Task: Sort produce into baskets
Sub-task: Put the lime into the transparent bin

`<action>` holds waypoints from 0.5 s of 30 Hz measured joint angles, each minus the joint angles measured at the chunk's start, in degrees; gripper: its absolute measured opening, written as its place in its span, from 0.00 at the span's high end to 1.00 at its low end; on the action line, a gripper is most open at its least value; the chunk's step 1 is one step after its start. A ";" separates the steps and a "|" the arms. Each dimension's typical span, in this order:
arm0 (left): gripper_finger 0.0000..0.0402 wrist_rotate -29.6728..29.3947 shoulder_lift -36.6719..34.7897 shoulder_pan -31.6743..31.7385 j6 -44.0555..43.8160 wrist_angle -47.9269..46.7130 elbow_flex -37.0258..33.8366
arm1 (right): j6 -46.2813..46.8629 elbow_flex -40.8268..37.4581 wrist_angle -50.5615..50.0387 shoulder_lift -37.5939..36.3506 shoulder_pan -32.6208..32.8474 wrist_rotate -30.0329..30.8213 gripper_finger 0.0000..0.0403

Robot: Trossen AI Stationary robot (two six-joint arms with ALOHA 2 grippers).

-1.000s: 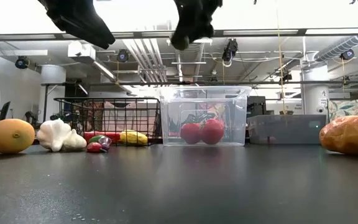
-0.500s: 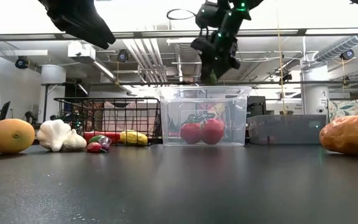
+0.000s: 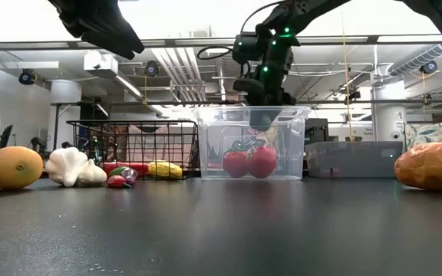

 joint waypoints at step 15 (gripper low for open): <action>0.14 0.20 0.00 0.00 -0.41 -0.02 0.01 | -0.90 0.02 0.29 0.56 0.00 -0.26 0.43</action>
